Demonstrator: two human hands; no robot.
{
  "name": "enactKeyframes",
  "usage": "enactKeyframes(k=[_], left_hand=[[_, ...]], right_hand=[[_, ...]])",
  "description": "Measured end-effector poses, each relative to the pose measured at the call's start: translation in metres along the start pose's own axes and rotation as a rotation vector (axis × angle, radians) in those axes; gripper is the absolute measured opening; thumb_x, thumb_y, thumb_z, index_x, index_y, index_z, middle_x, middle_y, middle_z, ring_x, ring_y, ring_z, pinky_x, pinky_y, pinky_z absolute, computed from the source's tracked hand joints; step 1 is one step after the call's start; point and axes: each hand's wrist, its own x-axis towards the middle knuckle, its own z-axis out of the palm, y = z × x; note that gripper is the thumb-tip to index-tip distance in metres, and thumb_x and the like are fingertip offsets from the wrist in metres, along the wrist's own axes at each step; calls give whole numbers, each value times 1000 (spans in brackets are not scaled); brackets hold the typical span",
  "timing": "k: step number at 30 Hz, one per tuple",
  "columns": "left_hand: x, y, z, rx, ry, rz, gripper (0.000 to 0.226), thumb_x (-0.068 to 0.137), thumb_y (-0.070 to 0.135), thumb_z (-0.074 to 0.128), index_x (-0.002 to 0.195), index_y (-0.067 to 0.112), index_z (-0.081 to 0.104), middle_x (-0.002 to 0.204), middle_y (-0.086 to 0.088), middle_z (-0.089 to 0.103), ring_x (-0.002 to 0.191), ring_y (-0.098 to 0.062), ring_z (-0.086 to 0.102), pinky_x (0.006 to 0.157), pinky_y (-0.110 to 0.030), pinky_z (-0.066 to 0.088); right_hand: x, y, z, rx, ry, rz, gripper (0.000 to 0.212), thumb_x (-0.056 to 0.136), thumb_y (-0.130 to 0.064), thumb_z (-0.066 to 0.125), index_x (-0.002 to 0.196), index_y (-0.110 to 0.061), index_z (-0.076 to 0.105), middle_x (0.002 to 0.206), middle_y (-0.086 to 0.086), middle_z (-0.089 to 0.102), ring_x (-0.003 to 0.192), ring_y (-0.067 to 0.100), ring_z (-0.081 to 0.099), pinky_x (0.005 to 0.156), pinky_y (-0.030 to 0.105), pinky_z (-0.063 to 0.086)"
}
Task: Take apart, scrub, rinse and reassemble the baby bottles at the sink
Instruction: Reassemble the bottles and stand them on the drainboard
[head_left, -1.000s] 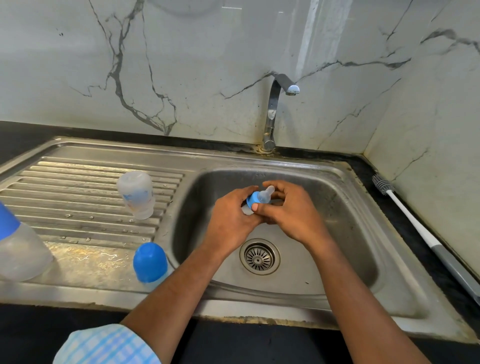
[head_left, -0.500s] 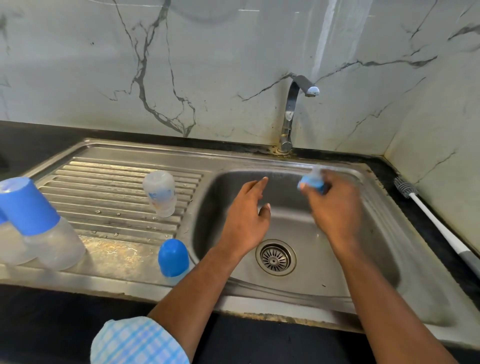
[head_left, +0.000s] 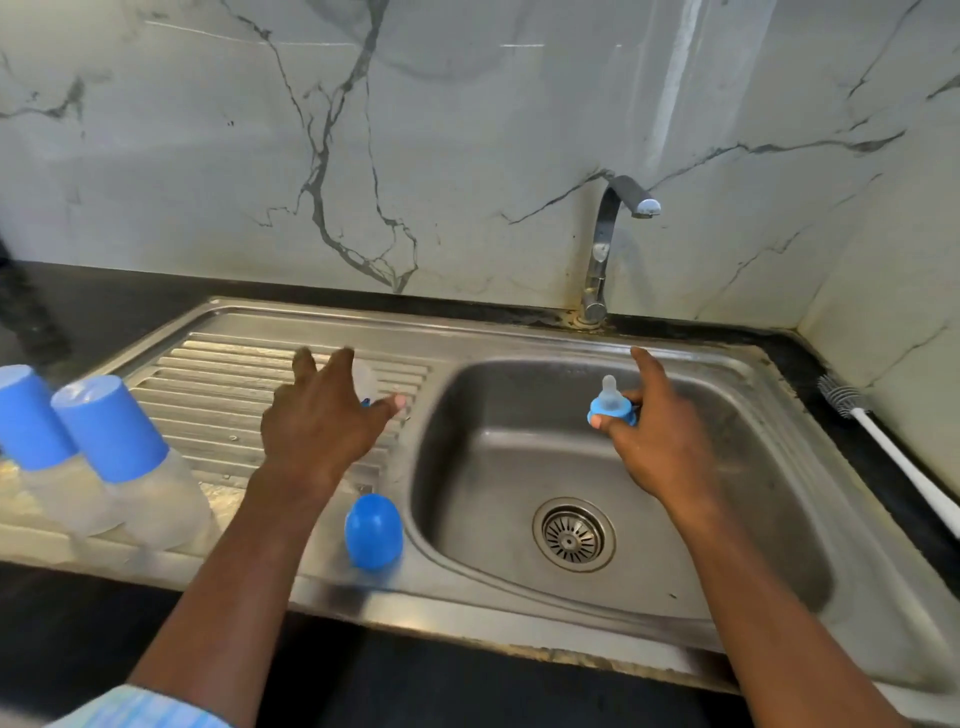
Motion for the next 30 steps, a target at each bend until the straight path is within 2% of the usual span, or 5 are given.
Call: enactKeyframes(k=[9, 17, 21, 26, 30], left_hand=[[19, 35, 14, -539, 149, 221, 71, 68, 22, 89, 127, 19, 49, 123, -9, 57, 105, -29, 61, 82, -33, 48], [-17, 115, 46, -1001, 571, 587, 70, 78, 18, 84, 137, 9, 47, 138, -4, 51, 127, -24, 54, 101, -24, 46], [-21, 113, 88, -483, 92, 581, 74, 77, 24, 83, 142, 13, 50, 137, -10, 59, 127, -23, 55, 106, -38, 44], [-23, 115, 87, -685, 273, 674, 74, 77, 18, 83, 141, 12, 47, 137, -10, 56, 125, -10, 48, 104, -15, 40], [-29, 117, 108, -895, -81, 348, 73, 79, 23, 83, 141, 23, 46, 131, -1, 61, 117, -17, 61, 95, -30, 52]], right_hand=[[9, 9, -5, 63, 55, 33, 79, 85, -29, 77, 152, -22, 35, 127, 3, 65, 113, 21, 61, 92, 34, 49], [-10, -29, -38, 324, 744, -438, 34, 86, -16, 77, 116, -5, 65, 115, 10, 63, 102, 20, 64, 86, 28, 51], [5, 15, -22, -209, -126, 261, 26, 80, -33, 80, 92, -11, 70, 96, 11, 73, 81, 20, 66, 69, 27, 46], [9, 0, -33, 45, 582, -68, 33, 87, -35, 73, 111, -13, 69, 106, 3, 71, 94, 17, 64, 82, 29, 49], [7, 18, -15, -107, 29, 188, 30, 81, -38, 78, 102, -17, 72, 90, -1, 71, 81, 14, 64, 70, 28, 45]])
